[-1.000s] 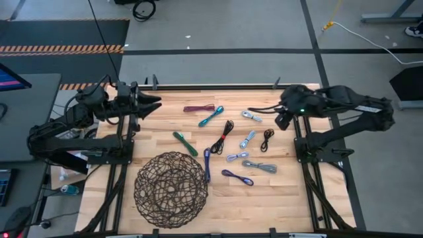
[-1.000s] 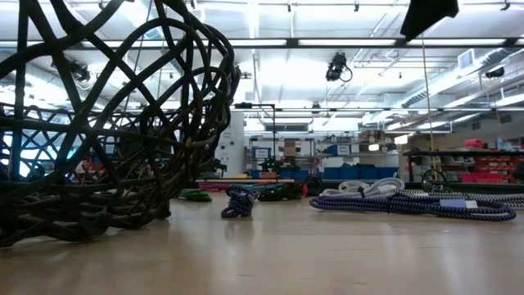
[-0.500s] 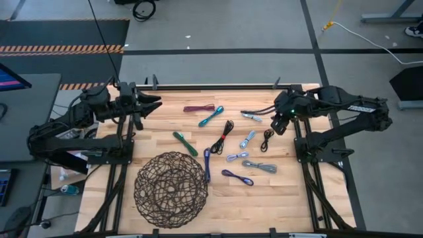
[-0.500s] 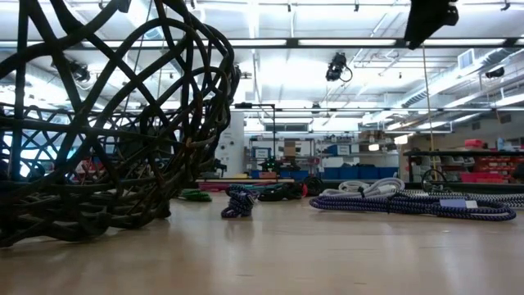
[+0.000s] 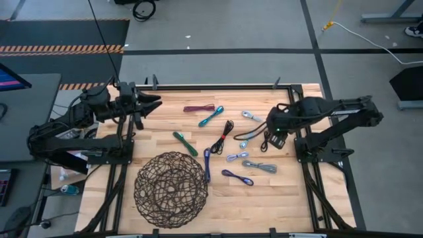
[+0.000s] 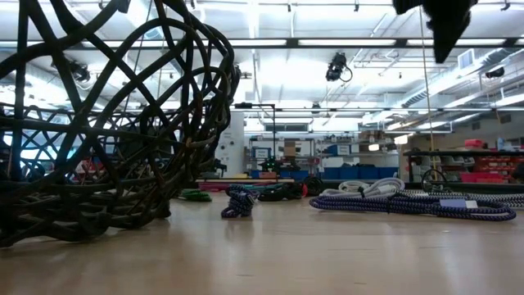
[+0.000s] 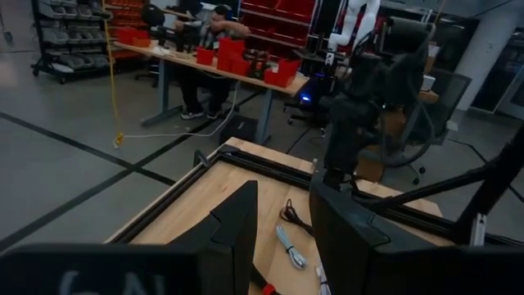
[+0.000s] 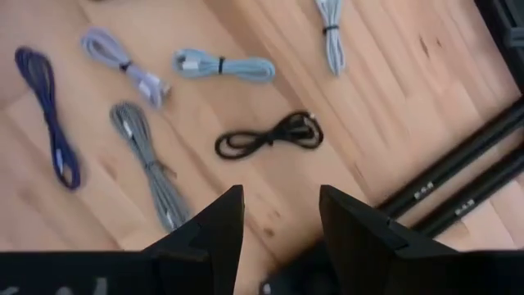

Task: Pick and place USB-C Cables
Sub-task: Put the top white charger cable into the wire basket

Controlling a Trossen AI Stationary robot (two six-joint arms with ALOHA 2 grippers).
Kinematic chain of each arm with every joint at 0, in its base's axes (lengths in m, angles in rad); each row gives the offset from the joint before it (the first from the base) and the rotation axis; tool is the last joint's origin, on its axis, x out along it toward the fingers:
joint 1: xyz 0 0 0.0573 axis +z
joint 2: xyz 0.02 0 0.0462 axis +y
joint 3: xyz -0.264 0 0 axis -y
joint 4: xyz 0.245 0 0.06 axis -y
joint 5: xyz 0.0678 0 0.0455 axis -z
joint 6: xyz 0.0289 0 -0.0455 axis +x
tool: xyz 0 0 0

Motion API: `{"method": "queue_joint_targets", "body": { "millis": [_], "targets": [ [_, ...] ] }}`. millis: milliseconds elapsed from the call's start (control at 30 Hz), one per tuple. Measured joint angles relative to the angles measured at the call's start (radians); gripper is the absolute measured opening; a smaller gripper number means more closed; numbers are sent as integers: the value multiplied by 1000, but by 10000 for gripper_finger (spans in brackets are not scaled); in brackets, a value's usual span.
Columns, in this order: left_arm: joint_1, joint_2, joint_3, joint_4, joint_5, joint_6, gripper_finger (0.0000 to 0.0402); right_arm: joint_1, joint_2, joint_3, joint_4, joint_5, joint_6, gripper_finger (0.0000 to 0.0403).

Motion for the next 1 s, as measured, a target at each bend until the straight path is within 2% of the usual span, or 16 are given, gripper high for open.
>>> {"method": "queue_joint_targets", "body": {
  "millis": [367, 533, 700, 833, 1000],
  "targets": [
    [0, 0, 0, 0, 0, -12, 119, -312, 3, -200, 303, -25, -222, 167],
    [0, 0, 0, 0, 0, -23, 119, -437, 31, -263, 465, -134, -301, 167],
    [0, 0, 0, 1, 0, -26, 119, -484, 138, -303, 563, -236, -387, 167],
    [0, 0, 0, 1, 0, -30, 119, -497, 244, -303, 568, -232, -459, 173],
    [0, 0, 0, 0, 0, -30, 119, -542, 338, -303, 575, -220, -546, 200]
  ]
}}
